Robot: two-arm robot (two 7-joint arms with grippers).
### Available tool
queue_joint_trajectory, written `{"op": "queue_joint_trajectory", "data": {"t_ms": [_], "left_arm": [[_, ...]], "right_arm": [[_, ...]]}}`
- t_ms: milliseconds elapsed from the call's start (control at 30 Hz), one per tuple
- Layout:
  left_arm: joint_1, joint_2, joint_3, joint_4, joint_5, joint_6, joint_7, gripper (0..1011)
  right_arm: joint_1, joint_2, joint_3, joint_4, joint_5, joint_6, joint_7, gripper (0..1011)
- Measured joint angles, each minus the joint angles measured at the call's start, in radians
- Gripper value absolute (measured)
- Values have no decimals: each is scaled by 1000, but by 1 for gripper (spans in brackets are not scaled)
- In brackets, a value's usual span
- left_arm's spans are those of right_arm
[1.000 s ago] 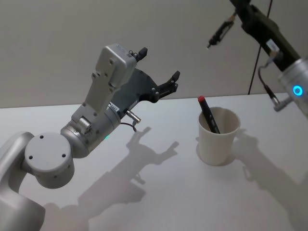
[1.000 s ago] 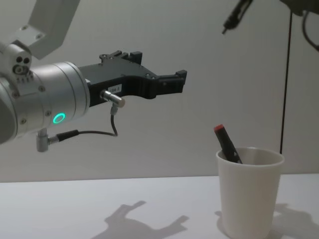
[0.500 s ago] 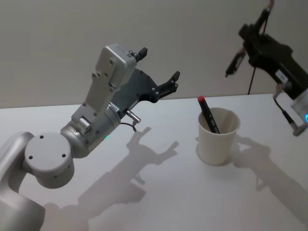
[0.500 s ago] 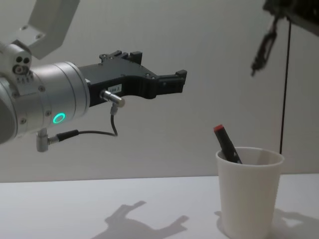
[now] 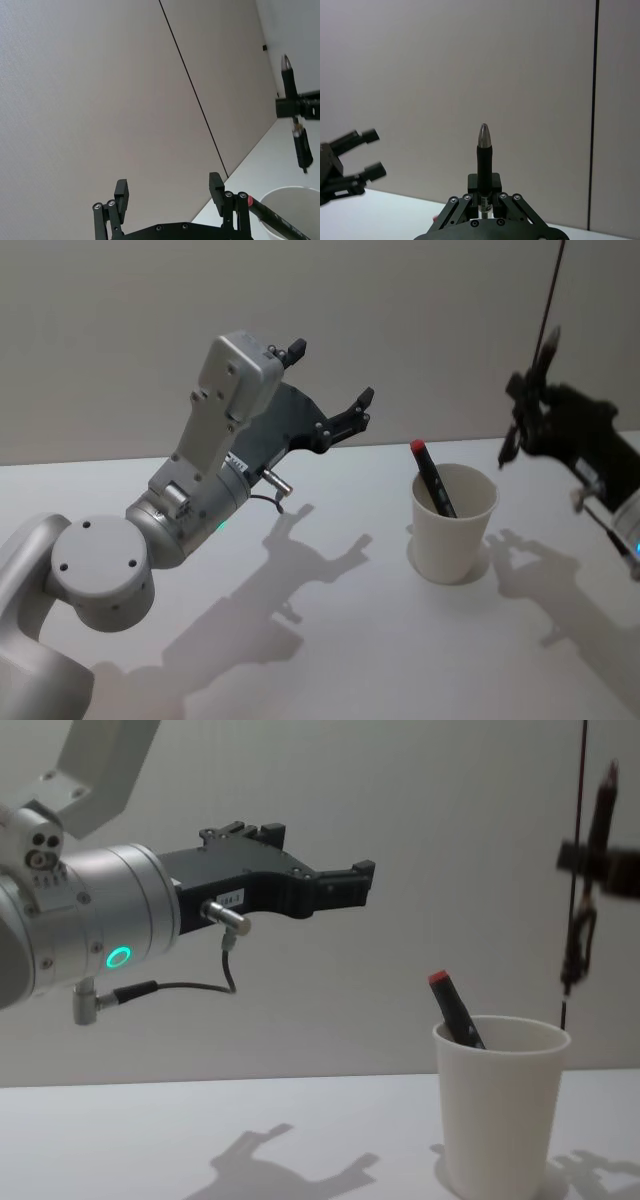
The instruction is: Place the pen into the pen holder.
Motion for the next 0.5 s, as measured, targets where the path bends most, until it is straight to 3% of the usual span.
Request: {"op": "queue_joint_trajectory", "data": {"t_ms": [233, 500], "left_arm": [[0, 0, 0, 0, 0, 0, 0, 1001], [0, 0, 0, 0, 0, 0, 0, 1001]], "right_arm": [[-31, -2, -18, 17, -69, -21, -26, 131], [-45, -21, -30, 14, -93, -60, -39, 131]]}}
